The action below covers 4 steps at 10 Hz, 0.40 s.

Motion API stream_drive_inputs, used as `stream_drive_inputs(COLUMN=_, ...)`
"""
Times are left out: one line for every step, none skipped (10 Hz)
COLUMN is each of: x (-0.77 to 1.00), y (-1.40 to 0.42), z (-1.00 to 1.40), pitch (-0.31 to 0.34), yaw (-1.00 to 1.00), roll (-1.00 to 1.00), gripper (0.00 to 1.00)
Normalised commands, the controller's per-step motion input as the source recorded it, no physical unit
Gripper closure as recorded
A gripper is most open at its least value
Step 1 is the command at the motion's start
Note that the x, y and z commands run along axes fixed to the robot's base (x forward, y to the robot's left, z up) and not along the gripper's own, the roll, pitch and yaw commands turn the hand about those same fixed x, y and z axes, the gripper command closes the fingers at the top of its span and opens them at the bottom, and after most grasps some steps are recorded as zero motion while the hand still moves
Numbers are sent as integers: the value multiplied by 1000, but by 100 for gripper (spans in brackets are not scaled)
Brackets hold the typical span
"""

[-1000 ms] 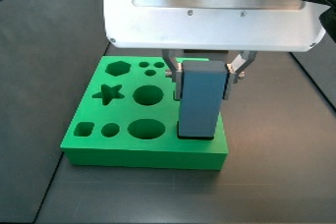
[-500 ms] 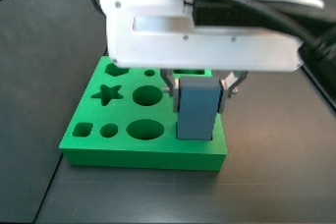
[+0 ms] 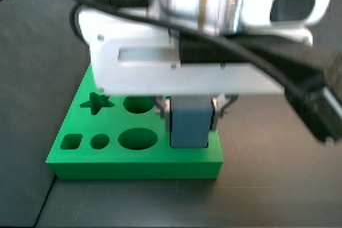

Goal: Pick up the rectangle object. Move up. Move to above the board. Insert the rectangle object.
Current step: Insert the rectangle object.

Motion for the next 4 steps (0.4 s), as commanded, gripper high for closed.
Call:
stream_drive_inputs(x=0, y=-803, z=-1000, pitch=-14, yaw=60, roll=91, gripper=100)
stream_drive_inputs(x=0, y=-251, z=-831, pitch=-94, yaw=194, roll=217, gripper=100)
stream_drive_inputs(x=0, y=-31, z=0, pitch=0, yaw=0, roll=43, gripper=100)
stream_drive_inputs(x=0, y=0, z=0, pitch=0, yaw=0, roll=0, gripper=100)
